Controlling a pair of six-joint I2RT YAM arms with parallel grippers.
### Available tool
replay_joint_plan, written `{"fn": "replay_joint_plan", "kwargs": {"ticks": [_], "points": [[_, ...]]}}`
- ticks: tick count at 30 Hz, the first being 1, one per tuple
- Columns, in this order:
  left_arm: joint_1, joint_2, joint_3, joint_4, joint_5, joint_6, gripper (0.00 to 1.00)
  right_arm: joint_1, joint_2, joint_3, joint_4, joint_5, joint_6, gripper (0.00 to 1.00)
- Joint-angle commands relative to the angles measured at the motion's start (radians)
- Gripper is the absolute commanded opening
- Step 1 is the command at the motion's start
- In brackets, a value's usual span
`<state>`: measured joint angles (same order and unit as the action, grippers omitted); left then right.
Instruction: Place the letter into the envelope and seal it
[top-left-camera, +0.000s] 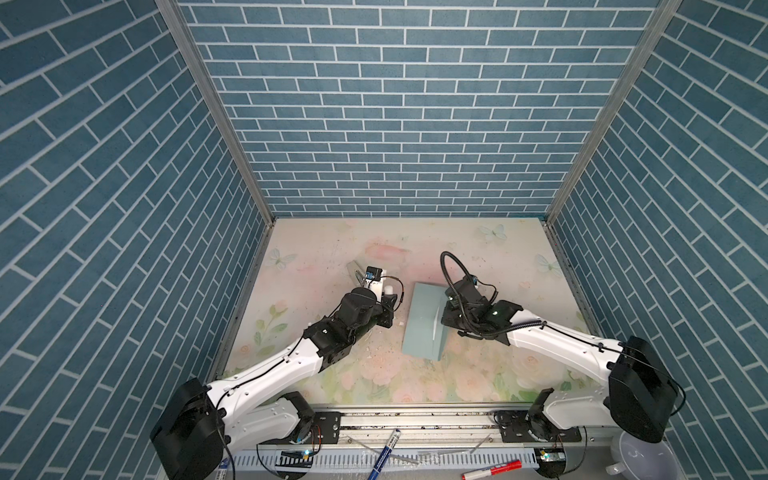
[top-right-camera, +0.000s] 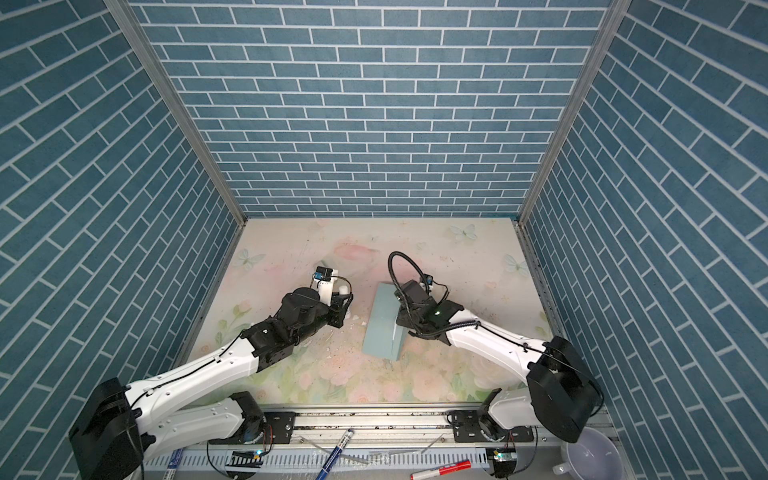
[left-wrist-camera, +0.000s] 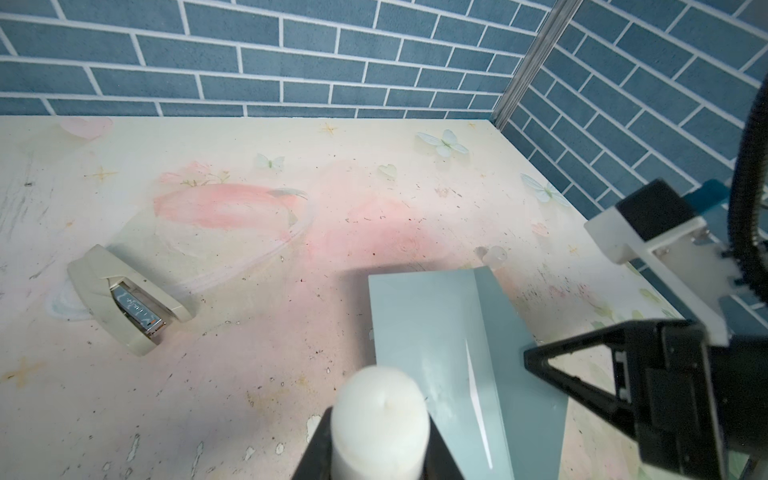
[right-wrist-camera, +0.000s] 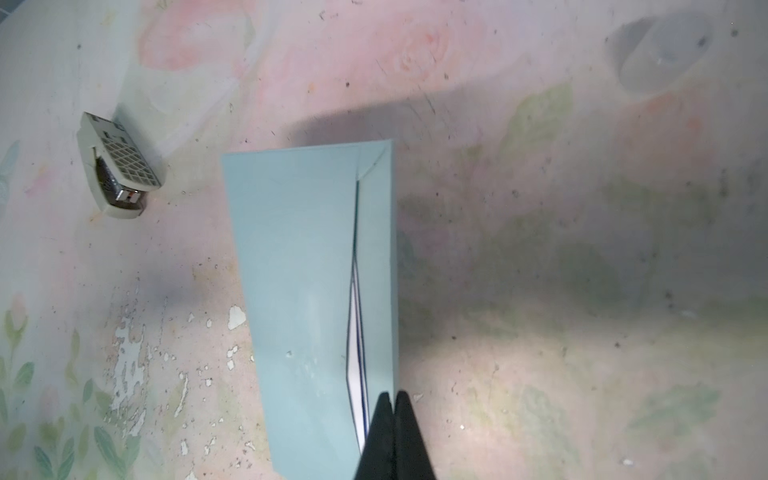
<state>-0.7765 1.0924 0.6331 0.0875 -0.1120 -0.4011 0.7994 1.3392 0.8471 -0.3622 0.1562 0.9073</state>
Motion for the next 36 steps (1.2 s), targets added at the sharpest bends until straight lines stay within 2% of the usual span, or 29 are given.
{"fn": "replay_joint_plan", "kwargs": {"ticks": [1, 10, 17, 18, 20, 25, 28, 31, 32, 36], "points": [[0.005, -0.017, -0.016, 0.027, -0.008, 0.009, 0.0, -0.06, -0.018, -0.006, 0.018, -0.162, -0.245, 0.0], [0.005, 0.006, -0.017, 0.052, 0.018, 0.007, 0.0, -0.147, 0.17, 0.145, -0.073, -0.36, -0.457, 0.0], [0.005, 0.025, -0.028, 0.08, 0.024, 0.002, 0.0, -0.161, 0.259, 0.196, -0.042, -0.404, -0.476, 0.0], [0.005, 0.031, -0.032, 0.089, 0.027, 0.001, 0.0, -0.161, 0.259, 0.194, -0.03, -0.407, -0.474, 0.03], [0.005, 0.043, -0.039, 0.11, 0.034, 0.0, 0.0, -0.163, 0.236, 0.18, 0.007, -0.415, -0.469, 0.16], [0.005, 0.087, -0.049, 0.162, 0.06, 0.002, 0.0, -0.17, 0.079, 0.085, 0.129, -0.375, -0.455, 0.37], [0.004, 0.12, -0.057, 0.203, 0.075, 0.0, 0.0, -0.179, -0.029, 0.001, 0.184, -0.333, -0.439, 0.38], [0.003, 0.159, -0.067, 0.247, 0.094, -0.005, 0.0, -0.192, -0.115, -0.081, 0.213, -0.28, -0.403, 0.45], [0.003, 0.173, -0.067, 0.259, 0.097, -0.007, 0.0, -0.198, -0.137, -0.105, 0.223, -0.268, -0.39, 0.45], [0.003, 0.233, -0.07, 0.317, 0.112, -0.016, 0.0, -0.213, -0.194, -0.187, 0.256, -0.263, -0.343, 0.33]]}}
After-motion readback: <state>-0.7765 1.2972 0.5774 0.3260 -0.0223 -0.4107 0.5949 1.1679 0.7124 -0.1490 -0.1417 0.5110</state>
